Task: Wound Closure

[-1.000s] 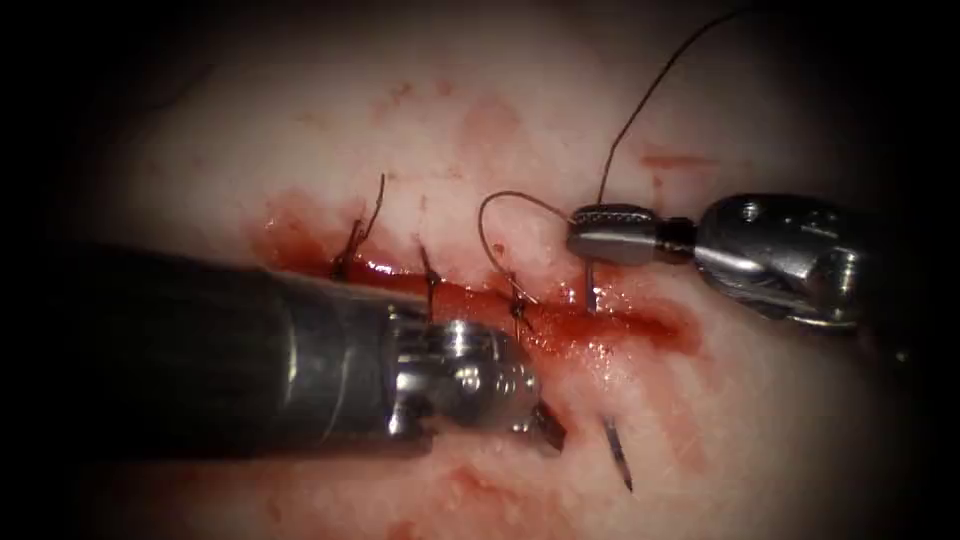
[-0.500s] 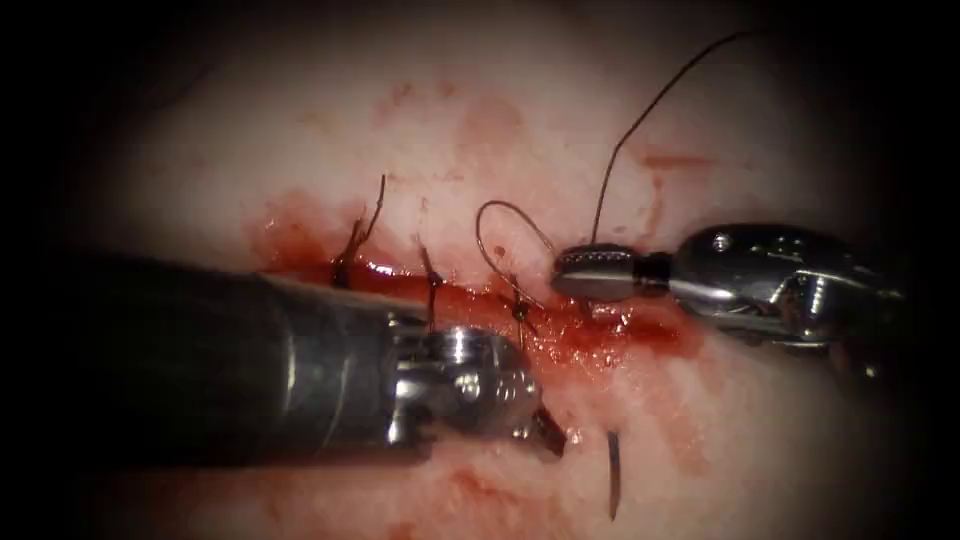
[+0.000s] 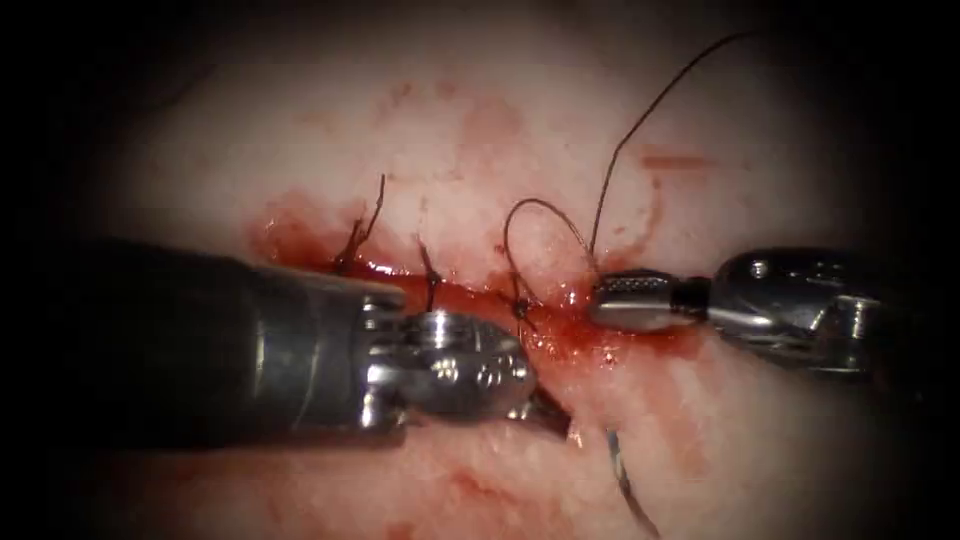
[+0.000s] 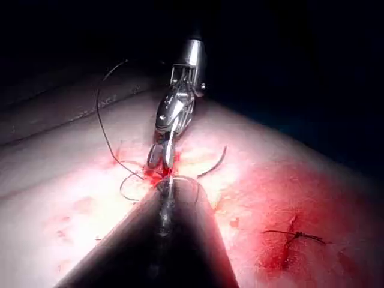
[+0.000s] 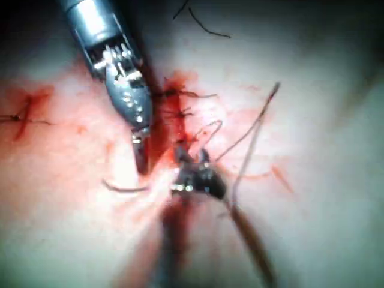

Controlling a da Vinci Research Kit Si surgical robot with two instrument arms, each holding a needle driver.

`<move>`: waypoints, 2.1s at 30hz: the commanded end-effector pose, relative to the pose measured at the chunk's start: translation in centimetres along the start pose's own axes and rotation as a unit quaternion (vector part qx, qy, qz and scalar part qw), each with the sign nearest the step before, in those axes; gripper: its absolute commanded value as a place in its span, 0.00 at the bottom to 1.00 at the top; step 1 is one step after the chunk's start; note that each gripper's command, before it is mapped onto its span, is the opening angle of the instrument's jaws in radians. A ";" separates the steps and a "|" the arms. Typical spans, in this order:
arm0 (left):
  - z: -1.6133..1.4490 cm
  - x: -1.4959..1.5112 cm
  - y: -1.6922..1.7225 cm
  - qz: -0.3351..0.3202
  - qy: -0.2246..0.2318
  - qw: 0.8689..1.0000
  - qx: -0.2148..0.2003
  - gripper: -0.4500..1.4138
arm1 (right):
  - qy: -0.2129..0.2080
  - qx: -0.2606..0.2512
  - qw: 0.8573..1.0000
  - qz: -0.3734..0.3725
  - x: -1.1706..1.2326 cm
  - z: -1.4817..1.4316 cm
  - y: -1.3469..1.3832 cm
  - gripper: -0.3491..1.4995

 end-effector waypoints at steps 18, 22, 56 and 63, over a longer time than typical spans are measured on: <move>0.13 -0.20 0.48 0.092 0.133 0.984 0.071 0.54 | 0.041 -0.021 0.999 -0.007 0.15 -0.25 0.11 0.72; 0.20 -0.04 0.50 0.098 0.166 0.977 0.091 0.54 | 0.042 -0.021 0.999 -0.008 0.11 -0.24 0.12 0.71; 0.44 0.41 0.44 0.012 0.170 0.978 0.122 0.00 | 0.043 -0.024 0.999 -0.008 -0.02 -0.20 0.15 0.67; 0.46 0.36 0.52 -0.039 0.150 0.982 0.108 0.00 | 0.046 -0.038 0.998 -0.001 -0.02 -0.32 0.21 0.65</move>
